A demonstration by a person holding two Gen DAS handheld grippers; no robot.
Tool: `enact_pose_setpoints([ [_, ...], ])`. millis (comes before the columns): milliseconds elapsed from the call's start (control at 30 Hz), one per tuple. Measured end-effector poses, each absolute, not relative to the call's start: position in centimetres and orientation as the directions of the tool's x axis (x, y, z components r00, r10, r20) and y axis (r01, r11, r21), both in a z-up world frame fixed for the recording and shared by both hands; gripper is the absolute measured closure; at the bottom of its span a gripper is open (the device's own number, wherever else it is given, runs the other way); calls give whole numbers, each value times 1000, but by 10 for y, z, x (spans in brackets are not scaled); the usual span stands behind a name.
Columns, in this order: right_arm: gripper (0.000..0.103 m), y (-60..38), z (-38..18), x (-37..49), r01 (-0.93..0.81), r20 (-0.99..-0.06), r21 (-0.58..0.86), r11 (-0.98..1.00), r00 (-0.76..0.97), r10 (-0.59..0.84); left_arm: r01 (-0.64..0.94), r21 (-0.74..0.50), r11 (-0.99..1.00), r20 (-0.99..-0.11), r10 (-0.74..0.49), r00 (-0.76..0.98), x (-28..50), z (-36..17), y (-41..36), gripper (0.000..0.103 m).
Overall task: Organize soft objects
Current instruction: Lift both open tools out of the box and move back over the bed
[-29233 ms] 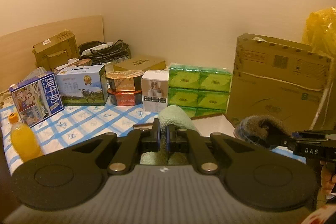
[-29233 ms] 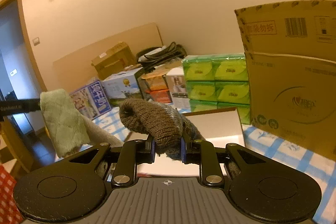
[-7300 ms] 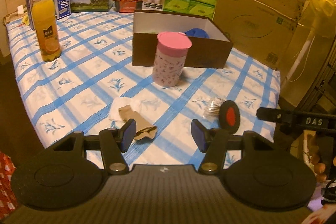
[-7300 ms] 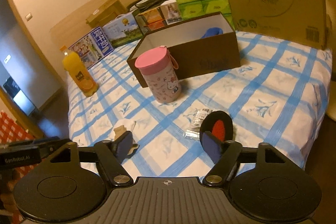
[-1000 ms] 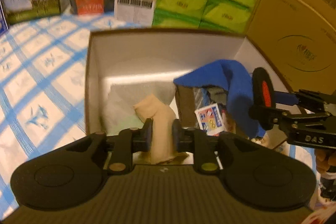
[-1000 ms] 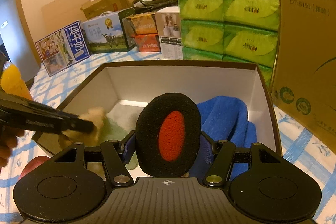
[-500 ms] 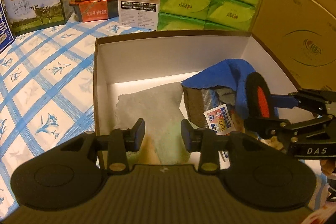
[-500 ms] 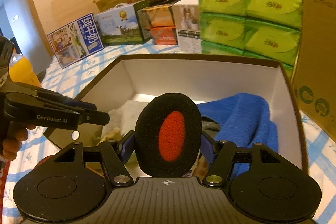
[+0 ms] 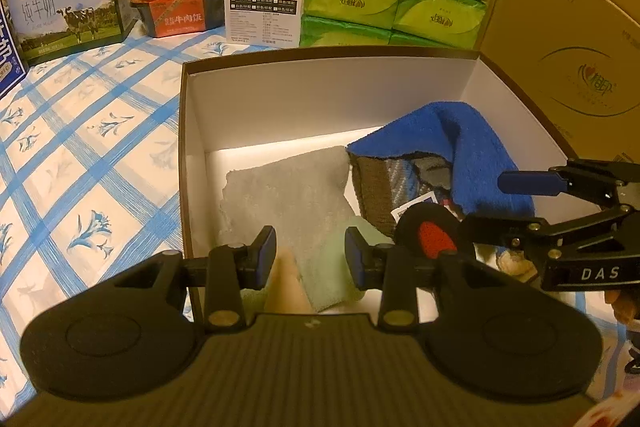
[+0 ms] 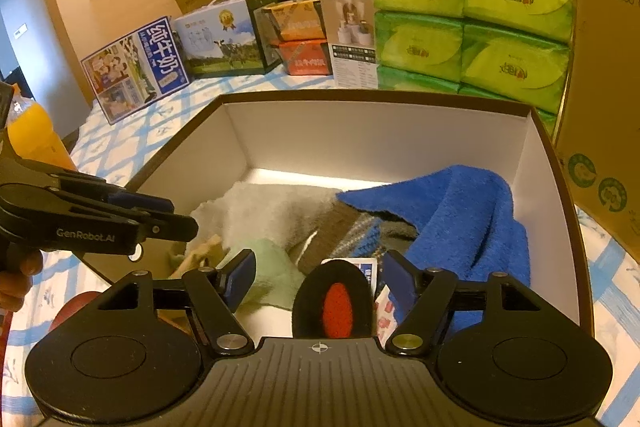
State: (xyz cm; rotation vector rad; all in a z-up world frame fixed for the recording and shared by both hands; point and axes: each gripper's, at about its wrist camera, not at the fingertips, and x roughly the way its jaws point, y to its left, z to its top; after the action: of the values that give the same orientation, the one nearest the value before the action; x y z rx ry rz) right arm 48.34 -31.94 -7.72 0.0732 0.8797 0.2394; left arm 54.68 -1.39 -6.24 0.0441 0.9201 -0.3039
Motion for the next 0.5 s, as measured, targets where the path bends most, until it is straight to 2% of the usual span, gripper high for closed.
enact_pose_setpoints([
  [500,33,-319,-68,478,-169,-742,155,973,630,228,281,-97,955,-776,-249,580,541,-50,-14,70],
])
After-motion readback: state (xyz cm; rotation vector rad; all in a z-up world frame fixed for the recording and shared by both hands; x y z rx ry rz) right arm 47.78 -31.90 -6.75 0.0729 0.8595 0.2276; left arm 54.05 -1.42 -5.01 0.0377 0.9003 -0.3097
